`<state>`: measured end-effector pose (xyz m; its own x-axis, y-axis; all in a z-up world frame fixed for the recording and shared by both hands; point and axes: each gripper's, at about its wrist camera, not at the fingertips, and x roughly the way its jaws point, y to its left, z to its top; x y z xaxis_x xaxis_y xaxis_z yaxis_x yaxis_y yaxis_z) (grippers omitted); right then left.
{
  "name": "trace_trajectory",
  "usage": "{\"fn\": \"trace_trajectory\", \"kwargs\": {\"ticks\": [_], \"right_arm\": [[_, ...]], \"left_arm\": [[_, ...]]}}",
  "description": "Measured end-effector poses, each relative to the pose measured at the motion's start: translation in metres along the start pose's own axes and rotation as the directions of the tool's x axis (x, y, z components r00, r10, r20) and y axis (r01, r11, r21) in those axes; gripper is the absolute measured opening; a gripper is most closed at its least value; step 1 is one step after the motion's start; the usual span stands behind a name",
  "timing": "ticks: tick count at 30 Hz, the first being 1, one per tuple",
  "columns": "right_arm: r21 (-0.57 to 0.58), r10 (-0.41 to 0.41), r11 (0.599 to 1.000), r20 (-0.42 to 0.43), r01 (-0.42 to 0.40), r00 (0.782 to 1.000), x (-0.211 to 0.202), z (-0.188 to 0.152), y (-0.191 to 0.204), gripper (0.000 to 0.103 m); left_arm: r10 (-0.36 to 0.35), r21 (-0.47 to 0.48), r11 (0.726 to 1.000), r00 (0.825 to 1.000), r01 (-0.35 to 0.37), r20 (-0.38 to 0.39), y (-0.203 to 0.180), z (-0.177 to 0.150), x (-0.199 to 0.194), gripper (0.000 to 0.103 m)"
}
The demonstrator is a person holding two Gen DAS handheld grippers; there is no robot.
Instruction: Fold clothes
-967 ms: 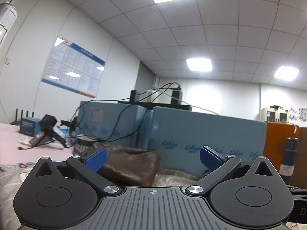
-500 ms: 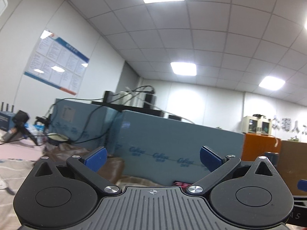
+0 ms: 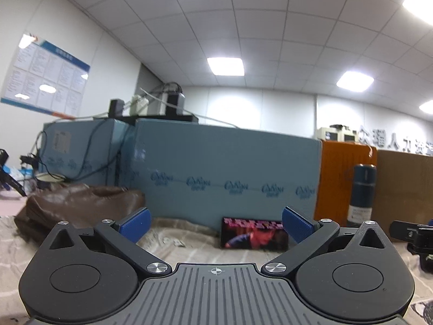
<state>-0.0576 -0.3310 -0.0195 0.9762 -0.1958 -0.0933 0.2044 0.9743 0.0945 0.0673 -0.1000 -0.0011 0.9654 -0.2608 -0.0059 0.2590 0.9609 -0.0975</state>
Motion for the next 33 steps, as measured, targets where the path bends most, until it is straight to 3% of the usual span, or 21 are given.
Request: {"fn": "trace_trajectory", "kwargs": {"ticks": [17, 33], "right_arm": [[-0.048, 0.002, 0.999, 0.035, 0.0, 0.999, 0.0038, -0.0058, -0.003, 0.103], [-0.044, 0.023, 0.999, 0.01, -0.023, 1.0, 0.008, -0.0096, -0.0043, 0.103]], "left_arm": [[0.009, -0.024, 1.0, 1.0, -0.009, -0.009, 0.0002, -0.0062, -0.0013, 0.103], [0.009, -0.027, 1.0, 1.0, -0.01, -0.021, -0.0014, -0.0063, 0.0001, 0.103]]}}
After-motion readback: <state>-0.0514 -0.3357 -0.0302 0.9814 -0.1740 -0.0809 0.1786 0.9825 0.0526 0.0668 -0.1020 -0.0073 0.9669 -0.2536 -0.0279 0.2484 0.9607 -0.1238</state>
